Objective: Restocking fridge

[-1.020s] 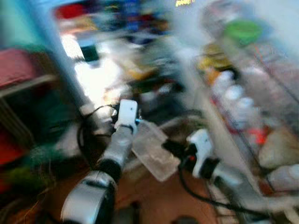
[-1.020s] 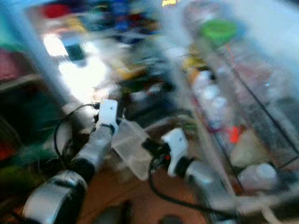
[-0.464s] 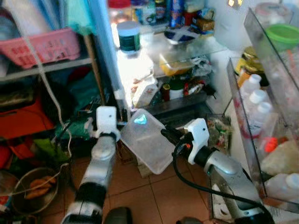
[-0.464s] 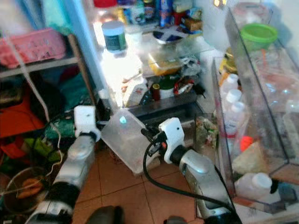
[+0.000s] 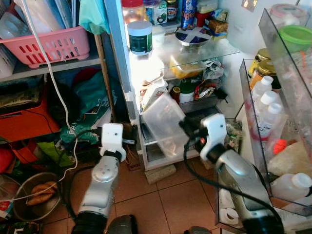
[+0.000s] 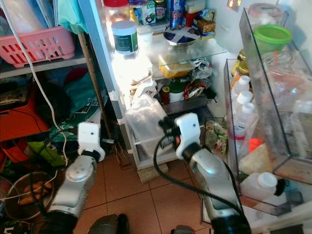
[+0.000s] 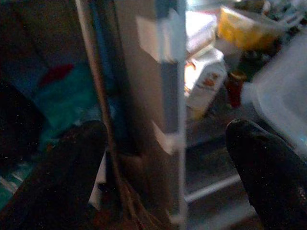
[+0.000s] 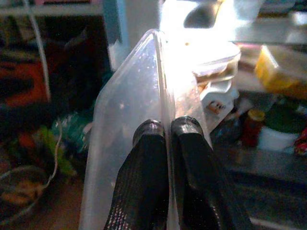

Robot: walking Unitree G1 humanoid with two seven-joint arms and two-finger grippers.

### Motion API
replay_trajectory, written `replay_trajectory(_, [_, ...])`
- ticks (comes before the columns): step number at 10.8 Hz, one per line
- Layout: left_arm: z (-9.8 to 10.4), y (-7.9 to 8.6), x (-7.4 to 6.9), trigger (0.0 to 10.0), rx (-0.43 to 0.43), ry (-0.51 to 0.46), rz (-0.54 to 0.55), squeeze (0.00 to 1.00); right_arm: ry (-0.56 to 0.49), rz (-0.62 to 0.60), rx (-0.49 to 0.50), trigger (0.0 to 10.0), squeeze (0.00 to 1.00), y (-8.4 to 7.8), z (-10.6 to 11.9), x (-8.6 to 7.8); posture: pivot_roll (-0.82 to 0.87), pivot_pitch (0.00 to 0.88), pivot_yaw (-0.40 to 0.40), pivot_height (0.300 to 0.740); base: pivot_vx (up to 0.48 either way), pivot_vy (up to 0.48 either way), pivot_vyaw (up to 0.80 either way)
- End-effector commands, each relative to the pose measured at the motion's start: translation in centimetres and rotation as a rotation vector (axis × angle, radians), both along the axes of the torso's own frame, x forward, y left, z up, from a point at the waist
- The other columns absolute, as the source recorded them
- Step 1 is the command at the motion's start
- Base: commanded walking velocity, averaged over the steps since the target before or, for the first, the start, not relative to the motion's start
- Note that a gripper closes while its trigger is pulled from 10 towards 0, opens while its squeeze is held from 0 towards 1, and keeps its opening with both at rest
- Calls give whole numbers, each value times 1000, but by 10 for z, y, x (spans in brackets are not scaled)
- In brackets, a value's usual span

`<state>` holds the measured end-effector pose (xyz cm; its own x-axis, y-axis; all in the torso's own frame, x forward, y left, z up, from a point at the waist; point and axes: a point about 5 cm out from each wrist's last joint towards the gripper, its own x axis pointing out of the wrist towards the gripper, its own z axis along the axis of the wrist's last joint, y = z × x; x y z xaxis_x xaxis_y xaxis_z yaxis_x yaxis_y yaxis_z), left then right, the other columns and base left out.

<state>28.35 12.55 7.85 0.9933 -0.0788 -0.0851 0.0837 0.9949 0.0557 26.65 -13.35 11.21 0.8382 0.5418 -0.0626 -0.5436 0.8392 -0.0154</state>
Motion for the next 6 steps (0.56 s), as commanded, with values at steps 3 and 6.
replay_trajectory(3, [4, 6, -1, 10000, 22, -5, -6, 0, -37, -78, -35, 10000, 0, -9, 3, 6, -88, 76, 35, 740, 0, 0, 0])
replay_trajectory(6, [8, 6, -14, 10000, 2, -32, -38, 0, -25, -261, 20, 10000, 0, -21, 1, 9, -77, 81, 27, 740, 0, 0, 0])
